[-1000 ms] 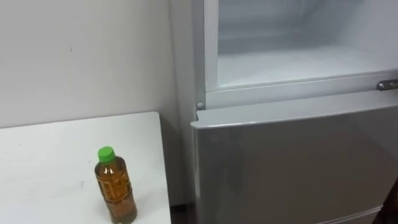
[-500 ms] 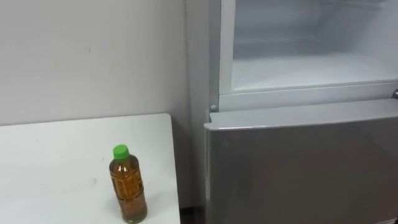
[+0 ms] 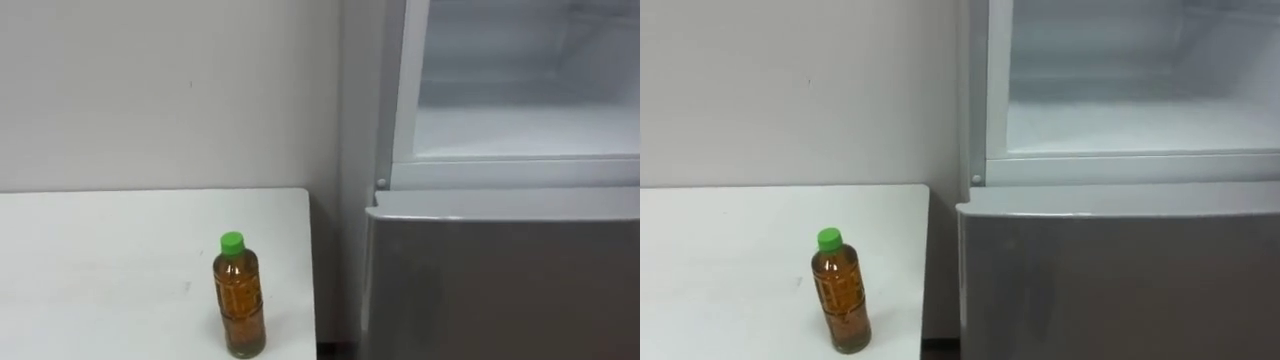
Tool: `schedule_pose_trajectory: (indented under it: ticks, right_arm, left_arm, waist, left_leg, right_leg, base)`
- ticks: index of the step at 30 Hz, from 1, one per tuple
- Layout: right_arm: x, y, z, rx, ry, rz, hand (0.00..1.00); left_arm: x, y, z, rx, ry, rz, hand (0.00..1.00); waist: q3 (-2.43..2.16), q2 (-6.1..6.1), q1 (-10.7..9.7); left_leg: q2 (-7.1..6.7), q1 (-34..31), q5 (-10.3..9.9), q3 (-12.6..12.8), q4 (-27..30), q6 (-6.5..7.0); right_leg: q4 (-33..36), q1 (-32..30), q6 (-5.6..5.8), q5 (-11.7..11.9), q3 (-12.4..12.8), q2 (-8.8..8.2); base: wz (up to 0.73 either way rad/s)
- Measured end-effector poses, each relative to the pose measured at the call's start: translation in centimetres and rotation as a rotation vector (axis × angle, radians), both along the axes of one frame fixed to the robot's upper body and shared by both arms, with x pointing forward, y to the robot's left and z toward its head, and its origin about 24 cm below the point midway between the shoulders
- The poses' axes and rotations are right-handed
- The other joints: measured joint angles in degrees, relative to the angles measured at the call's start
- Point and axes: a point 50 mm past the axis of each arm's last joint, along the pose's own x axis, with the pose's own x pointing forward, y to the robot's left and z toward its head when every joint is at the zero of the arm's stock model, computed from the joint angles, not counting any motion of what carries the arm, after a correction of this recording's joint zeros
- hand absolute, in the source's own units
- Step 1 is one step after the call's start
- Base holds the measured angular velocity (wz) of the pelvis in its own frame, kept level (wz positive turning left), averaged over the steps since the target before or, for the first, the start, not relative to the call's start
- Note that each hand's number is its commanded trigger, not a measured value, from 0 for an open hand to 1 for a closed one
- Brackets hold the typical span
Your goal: Put the bottle in the upper fridge
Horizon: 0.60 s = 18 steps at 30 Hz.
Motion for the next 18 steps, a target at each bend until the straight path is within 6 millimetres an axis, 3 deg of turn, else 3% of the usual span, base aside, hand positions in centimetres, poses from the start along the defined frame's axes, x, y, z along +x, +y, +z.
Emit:
schedule_pose_trajectory:
  ticks: [18]
  right_arm:
    - [1.5, 0.6, 0.1, -0.013, -0.036, 0.149, 0.0]
  left_arm:
    - [0.7, 0.1, 0.1, 0.09, 0.021, -0.075, 0.0]
  waist:
    - [0.0, -0.91, 0.2]
  left_leg:
    - [-0.28, -1.5, 0.0, -1.3, 0.2, 0.0]
  right_leg:
    - [-0.8, 0.0, 0.06, 0.0, -1.7, -0.18]
  base:
    - [0.04]
